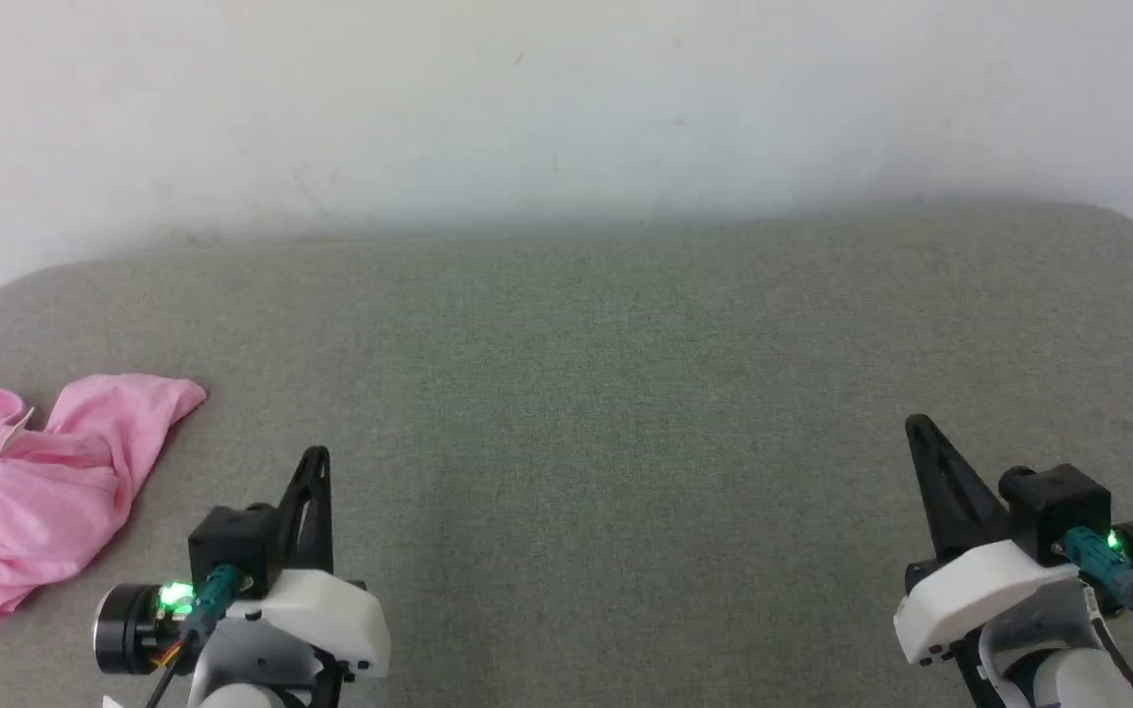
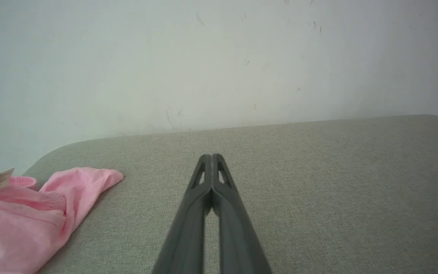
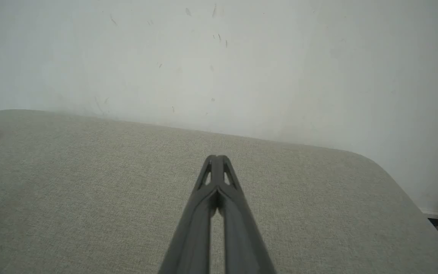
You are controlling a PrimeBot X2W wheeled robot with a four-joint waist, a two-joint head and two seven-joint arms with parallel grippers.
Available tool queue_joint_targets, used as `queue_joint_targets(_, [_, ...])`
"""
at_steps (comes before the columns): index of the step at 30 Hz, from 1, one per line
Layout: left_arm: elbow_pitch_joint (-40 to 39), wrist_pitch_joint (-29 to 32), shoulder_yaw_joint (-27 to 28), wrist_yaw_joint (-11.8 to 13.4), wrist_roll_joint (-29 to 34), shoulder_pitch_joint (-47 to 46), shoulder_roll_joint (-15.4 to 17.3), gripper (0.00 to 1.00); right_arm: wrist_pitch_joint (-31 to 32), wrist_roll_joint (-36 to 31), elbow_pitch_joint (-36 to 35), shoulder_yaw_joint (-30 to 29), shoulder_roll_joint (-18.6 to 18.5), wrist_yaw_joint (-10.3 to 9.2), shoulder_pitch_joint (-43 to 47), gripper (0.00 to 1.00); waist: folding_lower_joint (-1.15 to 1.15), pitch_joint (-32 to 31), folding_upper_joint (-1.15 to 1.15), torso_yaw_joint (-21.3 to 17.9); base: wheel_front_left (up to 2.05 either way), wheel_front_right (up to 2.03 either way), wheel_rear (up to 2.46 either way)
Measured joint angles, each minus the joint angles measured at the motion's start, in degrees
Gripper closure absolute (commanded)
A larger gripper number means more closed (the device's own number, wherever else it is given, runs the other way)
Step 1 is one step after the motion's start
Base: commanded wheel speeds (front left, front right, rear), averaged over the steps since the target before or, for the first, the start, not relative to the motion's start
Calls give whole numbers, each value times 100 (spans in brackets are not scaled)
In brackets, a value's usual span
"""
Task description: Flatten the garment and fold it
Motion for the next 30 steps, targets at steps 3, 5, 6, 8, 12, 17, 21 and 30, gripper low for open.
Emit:
queue_joint_targets(3, [0, 0, 0, 0, 0, 0, 0, 100, 0, 0, 0, 0, 0, 0, 0, 100, 0, 0, 0, 0, 0, 0, 0])
queue_joint_targets(5, [0, 0, 0, 0, 0, 0, 0, 100, 0, 0, 0, 0, 0, 0, 0, 100, 0, 0, 0, 0, 0, 0, 0])
queue_joint_targets(6, [0, 0, 0, 0, 0, 0, 0, 100, 0, 0, 0, 0, 0, 0, 0, 100, 0, 0, 0, 0, 0, 0, 0])
queue_joint_targets(8, [0, 0, 0, 0, 0, 0, 0, 100, 0, 0, 0, 0, 0, 0, 0, 100, 0, 0, 0, 0, 0, 0, 0])
queue_joint_targets(12, [0, 0, 0, 0, 0, 0, 0, 100, 0, 0, 0, 0, 0, 0, 0, 100, 0, 0, 0, 0, 0, 0, 0])
queue_joint_targets(17, [7, -1, -8, 2, -1, 0, 3, 0, -1, 4, 10, -2, -4, 0, -2, 0, 0, 1, 0, 0, 0, 0, 0])
queue_joint_targets(21, [7, -13, -29, 18, -1, 0, 3, 0, -19, 23, 8, -38, -4, 0, -2, 0, 0, 8, 0, -1, 0, 0, 0])
queue_joint_targets(30, [0, -130, -119, 146, -1, -1, 3, 0, -126, 125, -3, -162, -5, 0, -2, 0, 0, 28, 0, 8, 0, 0, 0])
